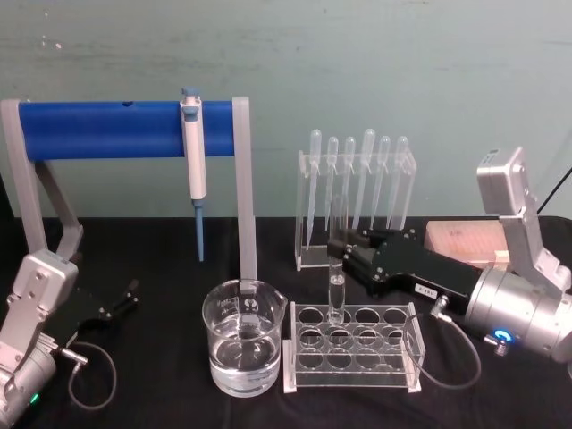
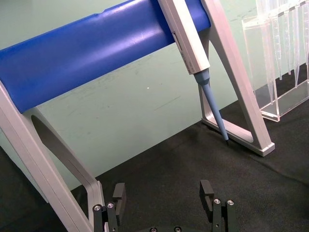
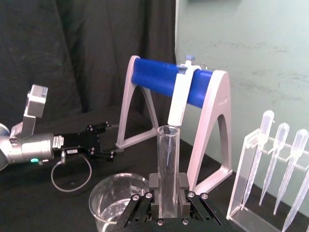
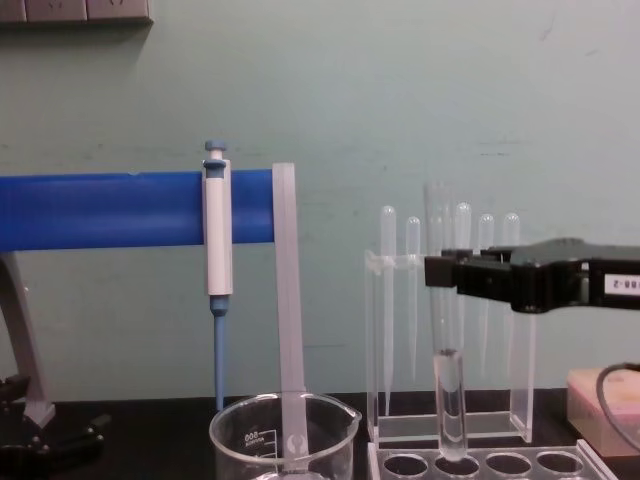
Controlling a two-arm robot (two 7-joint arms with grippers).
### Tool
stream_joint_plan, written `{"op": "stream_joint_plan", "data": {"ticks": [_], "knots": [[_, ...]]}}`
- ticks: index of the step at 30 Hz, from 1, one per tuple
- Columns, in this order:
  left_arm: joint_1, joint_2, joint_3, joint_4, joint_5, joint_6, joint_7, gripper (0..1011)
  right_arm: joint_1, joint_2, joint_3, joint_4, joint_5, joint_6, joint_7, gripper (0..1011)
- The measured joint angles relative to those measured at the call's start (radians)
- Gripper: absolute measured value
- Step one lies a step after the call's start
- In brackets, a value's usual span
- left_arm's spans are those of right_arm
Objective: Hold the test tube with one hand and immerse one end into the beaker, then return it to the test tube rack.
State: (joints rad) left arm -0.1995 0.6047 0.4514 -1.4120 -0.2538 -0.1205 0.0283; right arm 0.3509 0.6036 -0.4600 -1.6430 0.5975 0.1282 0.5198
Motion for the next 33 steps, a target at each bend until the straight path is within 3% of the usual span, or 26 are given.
{"op": "stream_joint_plan", "data": {"ticks": [7,18,33], "knots": [[0.000,0.000,0.000,0.000,0.000,0.000,0.000,1000,0.009,-0.009,0.012,-0.011,-0.006,-0.010,-0.007,239],[0.000,0.000,0.000,0.000,0.000,0.000,0.000,1000,0.098,-0.045,0.003,0.025,-0.014,-0.004,0.019,239],[0.000,0.000,0.000,0.000,0.000,0.000,0.000,1000,0.251,-0.147,-0.082,0.149,0.014,0.022,0.078,238]]}}
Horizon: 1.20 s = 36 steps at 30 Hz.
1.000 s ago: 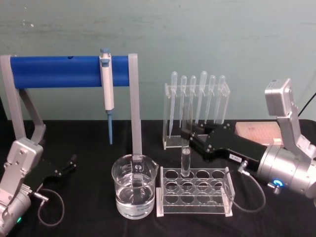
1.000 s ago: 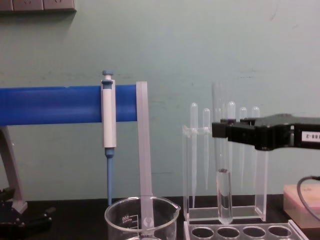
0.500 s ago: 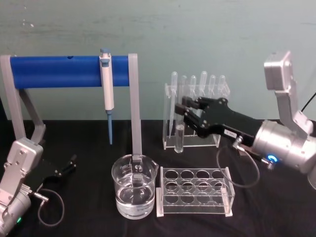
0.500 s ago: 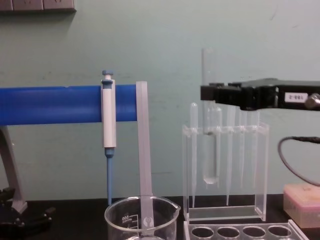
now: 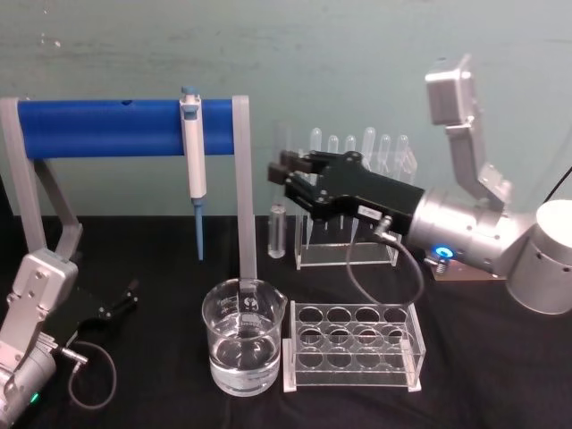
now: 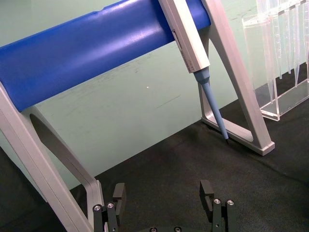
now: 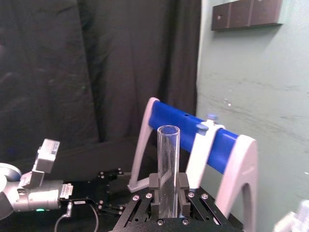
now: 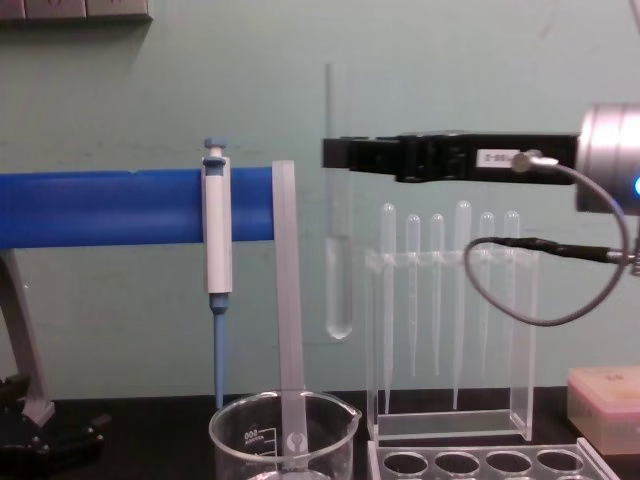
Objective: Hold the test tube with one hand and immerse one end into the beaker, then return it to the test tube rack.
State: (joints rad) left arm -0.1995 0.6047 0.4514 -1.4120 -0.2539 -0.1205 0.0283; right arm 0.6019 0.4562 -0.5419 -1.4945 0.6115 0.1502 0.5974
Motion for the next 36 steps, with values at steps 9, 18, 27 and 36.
{"op": "stream_joint_plan", "data": {"ticks": [9,18,27,36], "knots": [[0.000,0.000,0.000,0.000,0.000,0.000,0.000,1000,0.033,-0.046,-0.055,0.067,0.000,-0.025,0.035,239],[0.000,0.000,0.000,0.000,0.000,0.000,0.000,1000,0.014,-0.043,-0.076,0.072,0.000,-0.051,0.050,238],[0.000,0.000,0.000,0.000,0.000,0.000,0.000,1000,-0.021,-0.035,-0.088,0.077,-0.013,-0.099,0.063,238],[0.000,0.000,0.000,0.000,0.000,0.000,0.000,1000,-0.031,-0.045,-0.099,0.122,-0.043,-0.151,0.088,238]]}}
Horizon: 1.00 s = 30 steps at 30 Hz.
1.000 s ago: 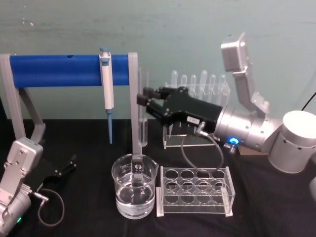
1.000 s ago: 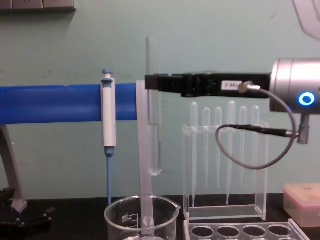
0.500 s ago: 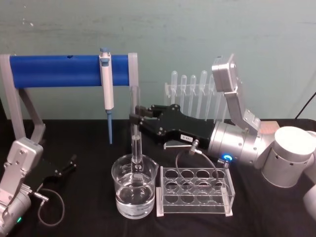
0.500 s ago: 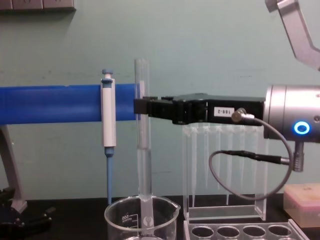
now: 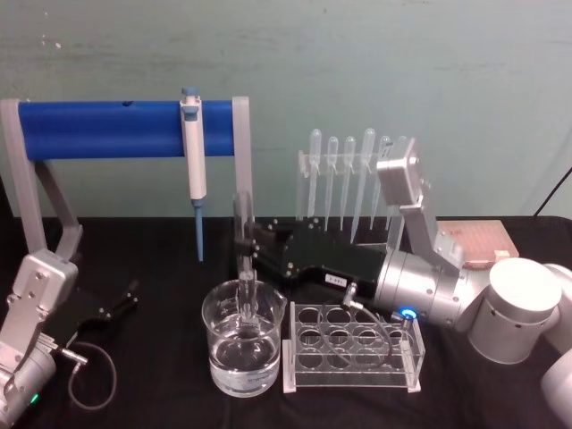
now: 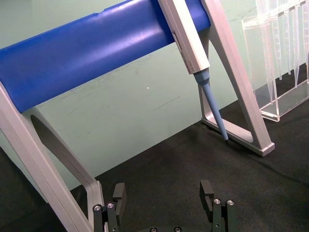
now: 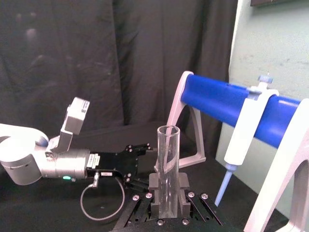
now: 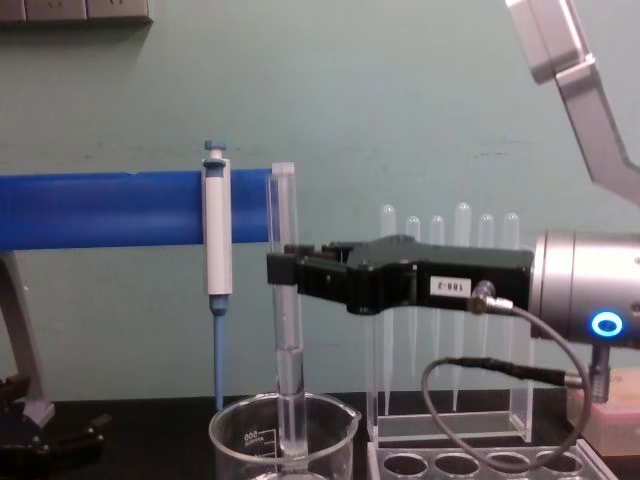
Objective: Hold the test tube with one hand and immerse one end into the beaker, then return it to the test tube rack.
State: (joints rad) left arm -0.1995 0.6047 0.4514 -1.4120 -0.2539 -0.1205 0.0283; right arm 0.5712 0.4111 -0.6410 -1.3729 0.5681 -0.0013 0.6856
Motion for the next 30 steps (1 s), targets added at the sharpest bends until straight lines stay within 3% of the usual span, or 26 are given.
{"op": "stream_joint_plan", "data": {"ticks": [15,30], "knots": [[0.000,0.000,0.000,0.000,0.000,0.000,0.000,1000,-0.033,-0.028,0.000,0.065,-0.016,-0.051,0.028,238],[0.000,0.000,0.000,0.000,0.000,0.000,0.000,1000,-0.054,-0.039,0.003,0.090,-0.039,-0.067,0.038,239]]}}
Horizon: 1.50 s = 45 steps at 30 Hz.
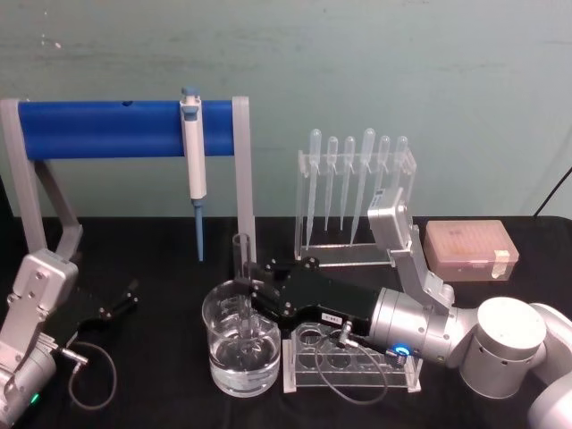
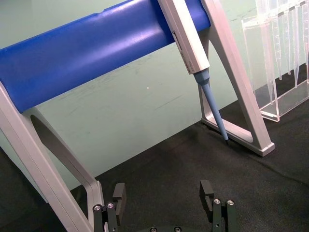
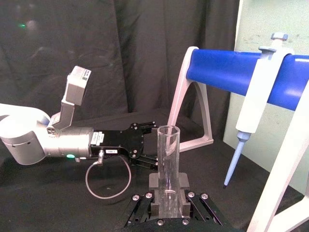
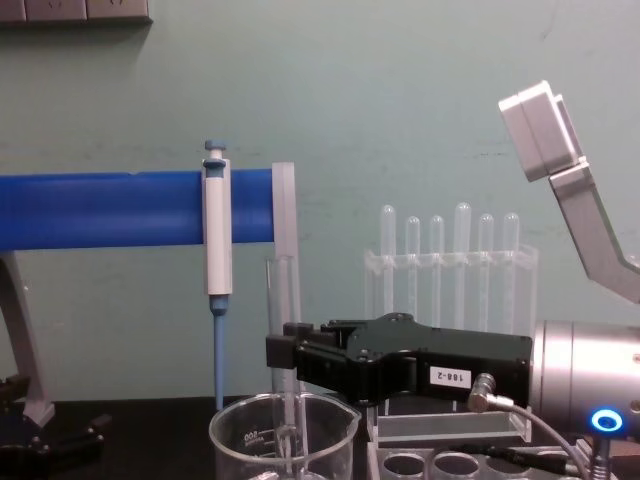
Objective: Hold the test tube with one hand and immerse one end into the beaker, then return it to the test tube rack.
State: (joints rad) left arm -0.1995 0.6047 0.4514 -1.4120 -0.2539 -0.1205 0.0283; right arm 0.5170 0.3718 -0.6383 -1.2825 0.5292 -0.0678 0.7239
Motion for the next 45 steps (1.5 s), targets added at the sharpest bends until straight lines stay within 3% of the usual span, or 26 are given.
{"op": "stream_joint_plan", "data": {"ticks": [12,22,45], "knots": [[0.000,0.000,0.000,0.000,0.000,0.000,0.000,1000,-0.008,-0.006,0.006,0.007,-0.012,-0.014,0.004,238],[0.000,0.000,0.000,0.000,0.000,0.000,0.000,1000,-0.012,-0.014,-0.002,0.022,-0.050,-0.024,-0.006,239],[0.000,0.000,0.000,0.000,0.000,0.000,0.000,1000,-0.014,-0.015,-0.001,0.024,-0.051,-0.028,-0.010,238]]}}
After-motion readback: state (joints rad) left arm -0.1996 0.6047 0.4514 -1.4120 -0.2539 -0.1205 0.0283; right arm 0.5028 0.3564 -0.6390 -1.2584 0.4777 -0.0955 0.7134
